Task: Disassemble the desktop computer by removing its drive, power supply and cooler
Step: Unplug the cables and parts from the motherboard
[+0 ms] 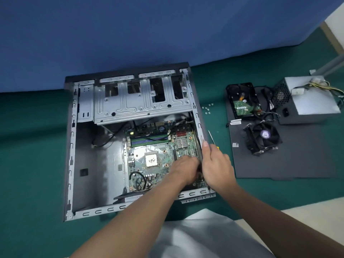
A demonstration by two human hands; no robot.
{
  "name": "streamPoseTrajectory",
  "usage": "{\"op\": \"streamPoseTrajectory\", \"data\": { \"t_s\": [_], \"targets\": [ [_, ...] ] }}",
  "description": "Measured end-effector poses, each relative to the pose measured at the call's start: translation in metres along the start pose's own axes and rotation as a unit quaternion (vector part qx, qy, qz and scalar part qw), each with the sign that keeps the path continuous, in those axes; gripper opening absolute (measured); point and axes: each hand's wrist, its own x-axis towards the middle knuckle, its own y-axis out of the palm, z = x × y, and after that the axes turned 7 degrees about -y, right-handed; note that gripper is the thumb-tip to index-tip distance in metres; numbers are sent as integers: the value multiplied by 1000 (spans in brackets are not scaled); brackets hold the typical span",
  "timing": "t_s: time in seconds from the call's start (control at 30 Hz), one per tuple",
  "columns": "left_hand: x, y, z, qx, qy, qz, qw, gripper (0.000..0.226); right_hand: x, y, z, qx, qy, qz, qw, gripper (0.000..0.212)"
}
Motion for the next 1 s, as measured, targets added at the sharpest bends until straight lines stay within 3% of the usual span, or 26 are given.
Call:
{"op": "streamPoseTrajectory", "data": {
  "t_s": [0.17, 0.67, 0.73, 0.87, 1.0],
  "targets": [
    [9, 0, -8, 46, 47, -15, 998, 15, -1, 0, 1, -25, 7, -5, 1000, 56],
    [9, 4, -10, 20, 67, -35, 997, 23, -2, -5, 5, -44, -1, -9, 999, 57],
    [7, 5, -9, 15, 54, -47, 997, 15, -2, -5, 5, -43, 1, -7, 999, 56],
    [8, 7, -6, -53, -50, -58, 996, 29, -2, -4, 4, -48, 4, -7, 999, 55],
    [7, 4, -8, -40, -13, -41, 998, 35, -2, -5, 5, -54, 1, -7, 999, 55]
  ]
}}
